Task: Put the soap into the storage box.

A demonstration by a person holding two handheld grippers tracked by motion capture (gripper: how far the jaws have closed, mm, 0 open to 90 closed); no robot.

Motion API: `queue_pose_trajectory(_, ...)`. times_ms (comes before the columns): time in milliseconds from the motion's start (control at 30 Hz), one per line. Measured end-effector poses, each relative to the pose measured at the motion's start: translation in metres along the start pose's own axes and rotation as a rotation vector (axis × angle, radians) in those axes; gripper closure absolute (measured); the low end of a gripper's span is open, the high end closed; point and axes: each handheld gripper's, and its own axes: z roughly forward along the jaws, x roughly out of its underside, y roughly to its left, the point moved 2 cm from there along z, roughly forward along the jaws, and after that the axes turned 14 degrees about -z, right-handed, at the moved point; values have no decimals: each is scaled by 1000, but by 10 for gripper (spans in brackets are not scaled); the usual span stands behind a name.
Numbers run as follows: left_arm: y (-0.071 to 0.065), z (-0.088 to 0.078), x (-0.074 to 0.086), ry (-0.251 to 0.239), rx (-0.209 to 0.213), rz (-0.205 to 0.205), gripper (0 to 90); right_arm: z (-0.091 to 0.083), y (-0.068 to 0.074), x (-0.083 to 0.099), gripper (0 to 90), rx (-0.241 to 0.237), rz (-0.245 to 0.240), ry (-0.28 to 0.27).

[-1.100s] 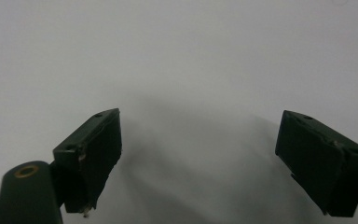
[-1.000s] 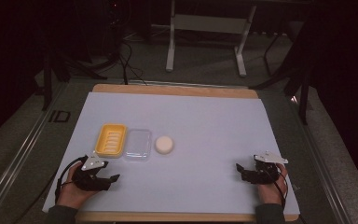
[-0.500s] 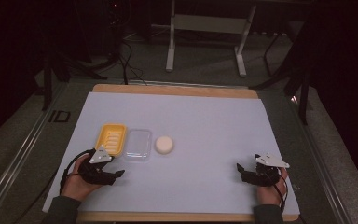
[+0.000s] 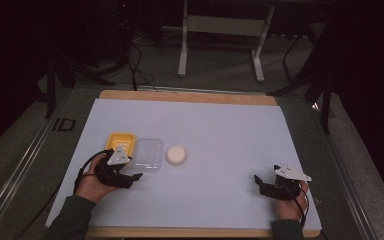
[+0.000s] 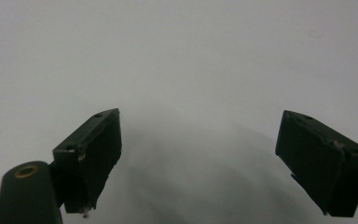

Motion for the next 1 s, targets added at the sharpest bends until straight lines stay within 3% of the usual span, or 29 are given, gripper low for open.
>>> queue_pose_trajectory(333,-5,7,-26,6,9,50,267,0,0,0,147,2,1,-2)
queue_pose_trajectory(1000,-13,35,-60,85,35,101,212,-1,0,0,147,-2,9,-9)
